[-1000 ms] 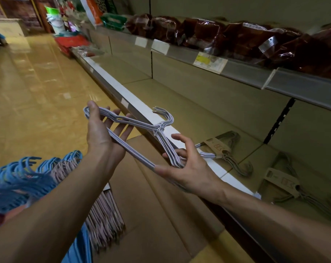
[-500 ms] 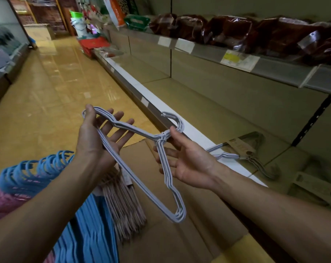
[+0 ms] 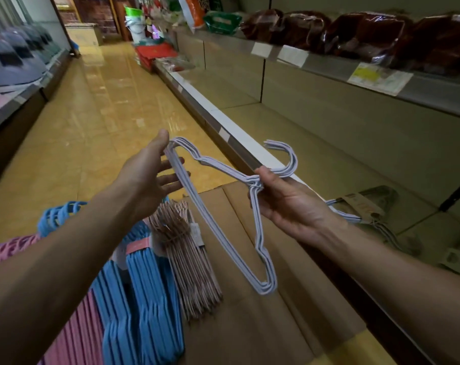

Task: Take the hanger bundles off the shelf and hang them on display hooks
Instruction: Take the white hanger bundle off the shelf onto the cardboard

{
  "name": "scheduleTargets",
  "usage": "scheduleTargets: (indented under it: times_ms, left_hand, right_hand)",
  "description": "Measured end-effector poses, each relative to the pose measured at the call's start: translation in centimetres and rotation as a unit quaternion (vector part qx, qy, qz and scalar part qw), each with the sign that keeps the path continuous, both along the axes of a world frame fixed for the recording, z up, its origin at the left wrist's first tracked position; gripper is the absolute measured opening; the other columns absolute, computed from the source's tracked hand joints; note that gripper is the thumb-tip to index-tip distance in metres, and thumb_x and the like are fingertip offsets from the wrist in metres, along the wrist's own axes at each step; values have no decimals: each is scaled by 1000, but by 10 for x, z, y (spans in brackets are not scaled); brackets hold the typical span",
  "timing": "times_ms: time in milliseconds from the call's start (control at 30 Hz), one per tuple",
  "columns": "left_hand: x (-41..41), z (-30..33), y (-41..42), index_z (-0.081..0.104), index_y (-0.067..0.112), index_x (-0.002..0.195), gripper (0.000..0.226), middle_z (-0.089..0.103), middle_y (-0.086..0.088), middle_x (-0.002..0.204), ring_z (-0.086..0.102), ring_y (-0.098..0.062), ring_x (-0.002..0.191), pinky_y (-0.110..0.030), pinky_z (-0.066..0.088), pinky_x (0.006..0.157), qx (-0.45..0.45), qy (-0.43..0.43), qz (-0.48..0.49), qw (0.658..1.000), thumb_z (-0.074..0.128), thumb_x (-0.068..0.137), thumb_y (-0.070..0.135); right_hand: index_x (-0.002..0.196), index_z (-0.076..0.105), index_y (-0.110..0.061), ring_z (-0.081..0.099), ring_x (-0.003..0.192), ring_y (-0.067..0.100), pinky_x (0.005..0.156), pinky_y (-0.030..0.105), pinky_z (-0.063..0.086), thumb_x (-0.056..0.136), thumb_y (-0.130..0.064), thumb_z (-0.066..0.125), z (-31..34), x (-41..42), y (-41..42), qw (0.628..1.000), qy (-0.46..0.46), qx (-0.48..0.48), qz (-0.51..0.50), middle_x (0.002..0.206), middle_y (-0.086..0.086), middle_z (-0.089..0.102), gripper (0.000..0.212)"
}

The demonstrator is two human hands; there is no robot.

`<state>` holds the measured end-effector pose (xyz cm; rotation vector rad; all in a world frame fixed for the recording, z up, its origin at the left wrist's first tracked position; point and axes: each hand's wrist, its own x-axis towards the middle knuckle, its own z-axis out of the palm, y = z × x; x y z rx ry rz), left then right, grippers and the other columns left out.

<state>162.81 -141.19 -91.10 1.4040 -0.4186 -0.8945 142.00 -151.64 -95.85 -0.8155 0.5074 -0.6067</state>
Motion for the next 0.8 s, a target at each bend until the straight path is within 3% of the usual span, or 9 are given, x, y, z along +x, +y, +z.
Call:
scheduleTargets:
  times_ms: [100, 167, 300, 367, 567, 733, 800]
  left_hand:
    - [12, -6, 6, 49, 14, 140, 54, 62, -8, 127, 67, -30, 104, -41, 54, 91, 56, -100, -14, 993, 49, 99, 50]
    - [18, -9, 9, 54, 12, 135, 51, 65, -6, 123, 68, -27, 101, -40, 55, 90, 61, -133, -7, 989, 49, 100, 48]
    - [22, -12, 11, 63, 13, 120, 39, 71, -4, 111, 71, -25, 96, -37, 57, 83, 63, -191, -12, 980, 50, 101, 43]
    - [19, -14, 12, 66, 14, 115, 33, 72, -2, 107, 72, -23, 92, -38, 58, 83, 64, -220, -29, 973, 51, 101, 40]
    - [16, -26, 7, 68, 17, 109, 20, 72, -1, 97, 73, -18, 84, -33, 60, 74, 65, -285, -49, 955, 52, 102, 25]
    - [25, -41, 5, 69, 18, 104, 20, 72, -1, 93, 72, -17, 82, -31, 59, 72, 58, -298, -58, 951, 49, 103, 22]
    - [31, -45, 6, 69, 17, 104, 21, 71, -1, 92, 72, -15, 79, -30, 58, 71, 58, -293, -52, 953, 49, 103, 21]
  right_hand:
    - [104, 64, -11, 66, 91, 21, 91, 38, 56, 76, -18, 74, -14, -1, -6, 999, 43, -19, -24, 91, 7, 71, 30]
    - [98, 65, -11, 65, 92, 22, 97, 41, 52, 76, -17, 74, -24, 2, -8, 996, 69, -32, -47, 91, 7, 71, 24]
    - [106, 66, -2, 67, 79, 20, 80, 36, 56, 85, -11, 74, -46, 15, -13, 980, 147, -88, -98, 92, 11, 71, 24]
    - [107, 67, 1, 71, 80, 21, 81, 37, 60, 84, -12, 77, -56, 23, -17, 965, 201, -134, -101, 96, 13, 73, 29]
    - [87, 74, -19, 73, 89, 23, 86, 49, 59, 72, -30, 88, -93, 53, -26, 903, 330, -260, -93, 89, 3, 76, 23]
    - [98, 72, -15, 69, 87, 13, 74, 27, 57, 81, -33, 80, -110, 81, -19, 848, 408, -329, -76, 90, -3, 73, 26]
    - [99, 73, -16, 69, 86, 12, 82, 33, 59, 80, -34, 81, -119, 94, -18, 840, 418, -335, -82, 90, -4, 73, 26]
